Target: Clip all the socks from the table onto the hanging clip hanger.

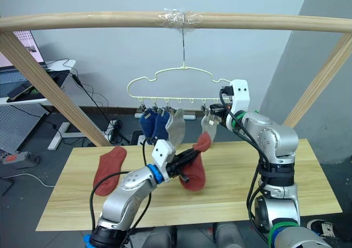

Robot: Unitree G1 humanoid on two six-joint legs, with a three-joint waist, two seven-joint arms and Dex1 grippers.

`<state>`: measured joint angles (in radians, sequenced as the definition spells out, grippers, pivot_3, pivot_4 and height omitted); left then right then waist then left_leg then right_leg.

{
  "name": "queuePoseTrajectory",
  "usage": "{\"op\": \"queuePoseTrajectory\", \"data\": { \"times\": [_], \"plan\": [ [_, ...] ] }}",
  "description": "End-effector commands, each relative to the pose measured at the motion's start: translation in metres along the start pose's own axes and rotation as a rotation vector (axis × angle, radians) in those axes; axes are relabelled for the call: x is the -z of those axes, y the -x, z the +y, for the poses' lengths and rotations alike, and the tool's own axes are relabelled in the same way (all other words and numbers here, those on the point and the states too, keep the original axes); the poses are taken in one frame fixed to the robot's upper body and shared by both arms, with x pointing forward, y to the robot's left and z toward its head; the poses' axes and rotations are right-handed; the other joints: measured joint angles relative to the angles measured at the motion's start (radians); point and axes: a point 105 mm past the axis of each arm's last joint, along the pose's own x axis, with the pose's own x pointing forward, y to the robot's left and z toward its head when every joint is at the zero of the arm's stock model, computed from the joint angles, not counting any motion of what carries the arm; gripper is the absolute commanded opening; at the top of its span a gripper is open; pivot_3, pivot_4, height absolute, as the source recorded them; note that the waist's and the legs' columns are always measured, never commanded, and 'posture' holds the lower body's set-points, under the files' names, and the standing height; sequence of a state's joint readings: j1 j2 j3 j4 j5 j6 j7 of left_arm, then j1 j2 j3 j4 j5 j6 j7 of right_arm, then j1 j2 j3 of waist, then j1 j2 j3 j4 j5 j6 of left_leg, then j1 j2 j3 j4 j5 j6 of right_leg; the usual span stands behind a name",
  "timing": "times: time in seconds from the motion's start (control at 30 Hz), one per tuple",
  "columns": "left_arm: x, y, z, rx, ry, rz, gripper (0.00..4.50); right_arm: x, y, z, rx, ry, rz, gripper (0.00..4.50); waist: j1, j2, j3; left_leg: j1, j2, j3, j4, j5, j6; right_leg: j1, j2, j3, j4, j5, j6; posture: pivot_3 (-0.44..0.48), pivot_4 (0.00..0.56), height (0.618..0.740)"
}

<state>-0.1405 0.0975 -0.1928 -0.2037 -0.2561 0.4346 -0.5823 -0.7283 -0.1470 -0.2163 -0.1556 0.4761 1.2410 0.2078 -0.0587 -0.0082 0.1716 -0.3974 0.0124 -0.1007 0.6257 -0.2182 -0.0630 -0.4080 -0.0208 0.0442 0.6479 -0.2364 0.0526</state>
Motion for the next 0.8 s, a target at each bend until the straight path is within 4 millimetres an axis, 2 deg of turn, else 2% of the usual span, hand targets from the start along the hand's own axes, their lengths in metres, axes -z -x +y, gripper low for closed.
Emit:
{"op": "queuePoseTrajectory", "data": {
  "times": [0.03,0.23,0.4,0.63,0.8],
  "plan": [
    [-0.01,-0.008,-0.004,0.011,-0.026,-0.03,0.01,-0.003,0.006,-0.002,0.017,-0.054,0.003,0.0,-0.001,0.001,-0.001,0.0,0.0,0.0,0.0,0.0,0.0,0.0,0.0,0.0,0.0,0.0,0.0,-0.095,0.104,0.74],
    [-0.013,-0.014,0.0,-0.002,0.012,-0.051,0.01,-0.003,0.009,-0.001,0.017,-0.109,0.012,0.0,-0.002,0.003,-0.003,-0.001,0.0,0.0,0.001,0.0,0.0,0.0,0.0,0.0,-0.001,0.0,0.0,-0.102,0.112,0.74],
    [-0.006,-0.009,-0.006,0.034,0.041,-0.038,0.01,-0.006,0.008,-0.001,0.021,-0.136,0.01,0.0,-0.007,0.003,-0.003,-0.001,0.0,0.0,0.0,0.0,0.0,0.0,0.0,0.0,-0.001,0.0,0.0,-0.103,0.123,0.74],
    [-0.001,-0.01,-0.004,0.027,0.065,-0.029,0.01,-0.011,0.007,-0.004,0.03,-0.148,-0.001,0.0,-0.011,0.003,-0.002,-0.001,0.0,0.0,0.001,0.0,0.0,0.0,0.0,0.0,-0.001,0.0,0.0,-0.103,0.133,0.74],
    [-0.011,-0.016,0.006,-0.019,0.072,-0.072,0.01,-0.01,0.007,-0.003,0.028,-0.147,0.002,0.0,-0.019,0.003,-0.002,-0.001,0.0,0.0,0.0,0.0,0.0,0.0,0.0,0.0,-0.001,0.0,0.0,-0.105,0.135,0.74]
  ]
}}
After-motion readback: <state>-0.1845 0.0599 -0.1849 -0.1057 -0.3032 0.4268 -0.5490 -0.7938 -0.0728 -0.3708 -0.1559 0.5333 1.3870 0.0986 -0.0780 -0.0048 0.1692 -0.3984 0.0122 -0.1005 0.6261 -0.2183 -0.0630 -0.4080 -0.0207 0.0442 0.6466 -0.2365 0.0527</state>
